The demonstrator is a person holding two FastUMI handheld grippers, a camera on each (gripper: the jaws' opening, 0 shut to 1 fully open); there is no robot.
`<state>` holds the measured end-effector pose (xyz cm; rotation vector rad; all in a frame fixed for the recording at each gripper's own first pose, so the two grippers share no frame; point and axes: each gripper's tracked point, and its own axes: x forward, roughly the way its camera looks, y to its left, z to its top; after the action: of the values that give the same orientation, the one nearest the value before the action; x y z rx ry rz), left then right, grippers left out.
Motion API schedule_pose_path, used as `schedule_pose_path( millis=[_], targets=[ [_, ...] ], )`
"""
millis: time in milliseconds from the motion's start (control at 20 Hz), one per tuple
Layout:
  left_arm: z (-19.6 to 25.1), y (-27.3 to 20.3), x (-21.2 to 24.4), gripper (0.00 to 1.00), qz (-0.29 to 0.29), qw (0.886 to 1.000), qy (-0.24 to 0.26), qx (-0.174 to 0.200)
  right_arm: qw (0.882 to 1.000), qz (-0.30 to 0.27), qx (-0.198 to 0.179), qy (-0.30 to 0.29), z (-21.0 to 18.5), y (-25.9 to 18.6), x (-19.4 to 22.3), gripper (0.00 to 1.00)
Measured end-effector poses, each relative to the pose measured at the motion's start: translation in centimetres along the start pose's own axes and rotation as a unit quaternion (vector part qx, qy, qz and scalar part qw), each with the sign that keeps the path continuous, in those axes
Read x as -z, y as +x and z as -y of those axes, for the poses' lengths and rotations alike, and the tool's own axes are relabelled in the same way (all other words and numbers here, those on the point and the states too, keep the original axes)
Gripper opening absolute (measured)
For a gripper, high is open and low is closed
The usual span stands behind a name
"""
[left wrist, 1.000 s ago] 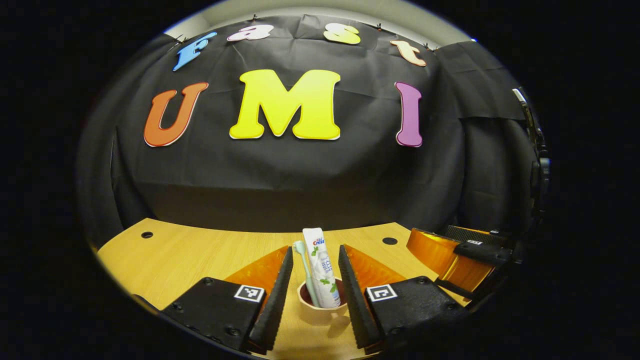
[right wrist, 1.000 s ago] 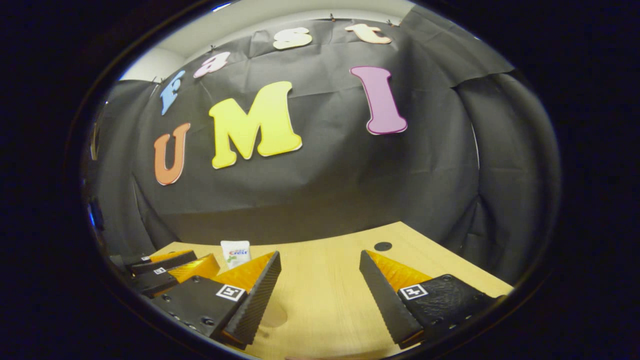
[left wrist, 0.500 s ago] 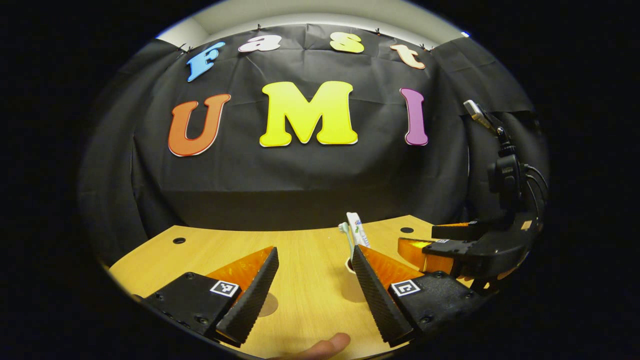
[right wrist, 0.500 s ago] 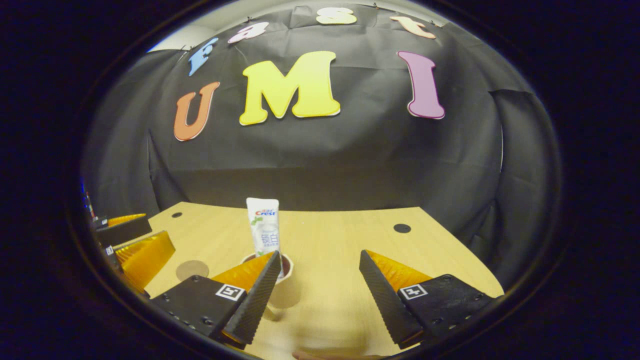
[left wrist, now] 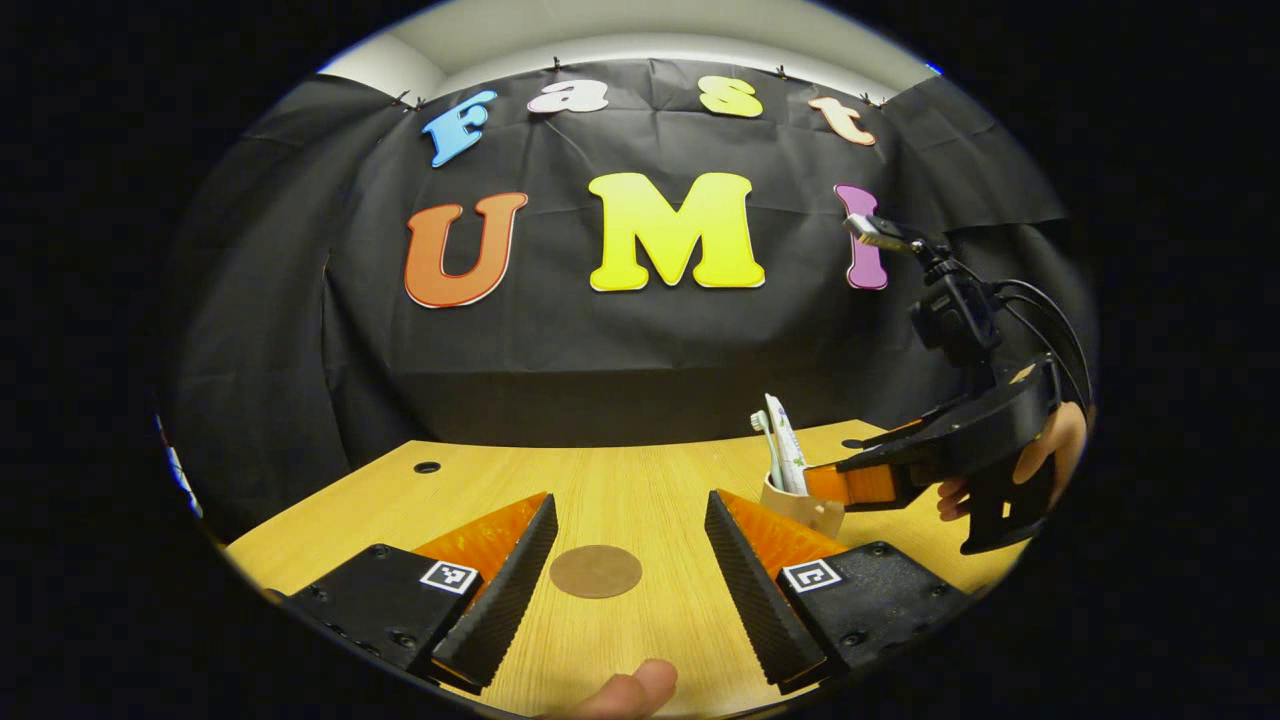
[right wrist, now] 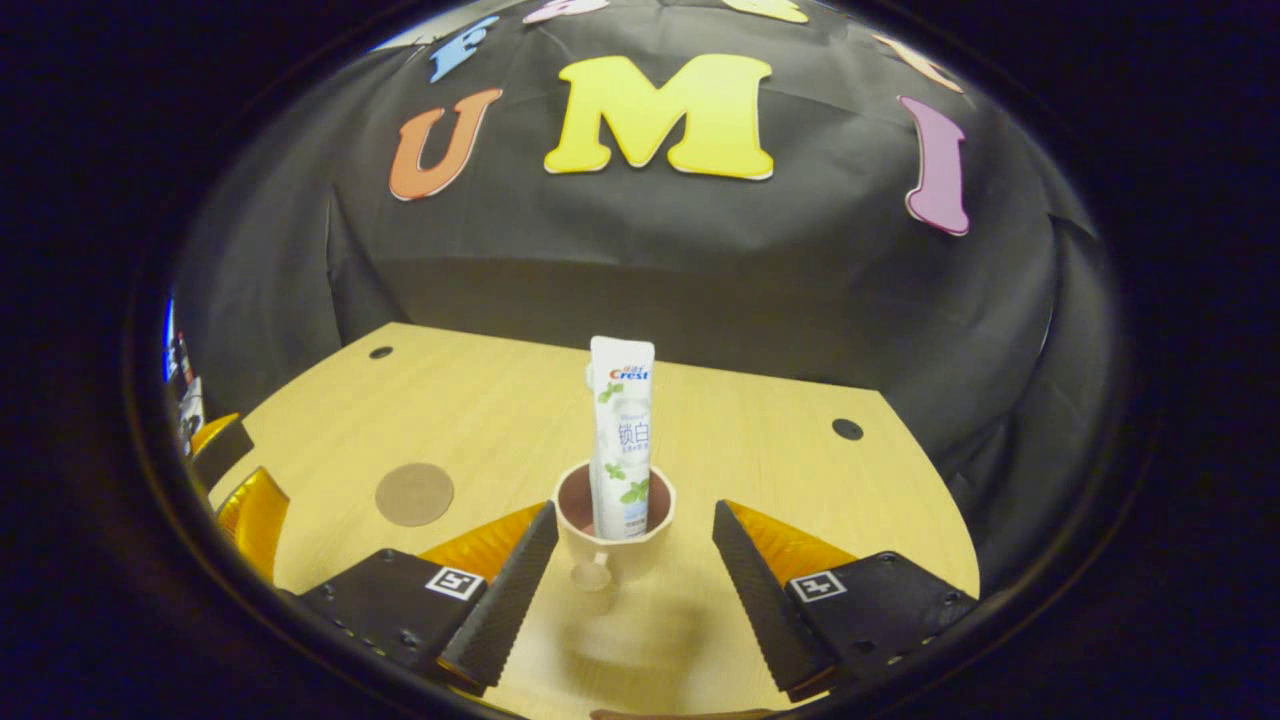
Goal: Put the toothbrush and toothpaste on the desktop into the cup, then pick up the cup and place it on the coaster on the desktop.
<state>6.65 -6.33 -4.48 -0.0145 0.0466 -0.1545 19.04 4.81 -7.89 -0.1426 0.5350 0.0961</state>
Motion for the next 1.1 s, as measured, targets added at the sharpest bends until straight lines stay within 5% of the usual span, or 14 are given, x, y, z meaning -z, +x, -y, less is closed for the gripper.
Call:
schedule_pose_path(
  millis=[200,250,300,500,650,750,850,1100],
  targets=[
    [-1.1,-1.4,0.5,0.94,0.009,1.000,0.004,-0.001,0.994,-0.108,0.013,-0.008,-0.3,1.9,2.7,0.93],
    [-1.3,-1.6,0.6,0.95,0.011,1.000,0.003,0.001,0.992,-0.127,0.016,-0.010,-0.4,2.2,3.1,0.87],
    [-1.4,-1.7,0.6,0.94,0.013,1.000,0.000,0.003,0.990,-0.141,0.012,-0.011,-0.8,2.6,3.4,0.92],
    [-2.7,-2.2,1.5,0.95,0.010,1.000,-0.008,0.004,0.980,-0.197,0.016,-0.003,-1.7,3.7,5.0,0.75],
    [-3.3,-2.4,1.8,0.95,0.012,1.000,-0.017,0.007,0.976,-0.215,0.018,0.010,-1.8,3.6,5.9,0.73],
    [-3.6,-2.5,2.0,0.95,0.013,1.000,-0.022,0.007,0.969,-0.244,0.022,0.024,-1.9,3.5,7.3,0.58],
    [-3.6,-2.5,2.3,0.95,0.010,1.000,-0.024,0.010,0.965,-0.259,0.017,0.035,-2.3,3.6,7.6,0.30],
    [-4.0,-2.5,3.1,0.95,0.002,1.000,-0.024,0.008,0.965,-0.258,0.008,0.055,-2.4,3.5,7.4,0.19]
  ],
)
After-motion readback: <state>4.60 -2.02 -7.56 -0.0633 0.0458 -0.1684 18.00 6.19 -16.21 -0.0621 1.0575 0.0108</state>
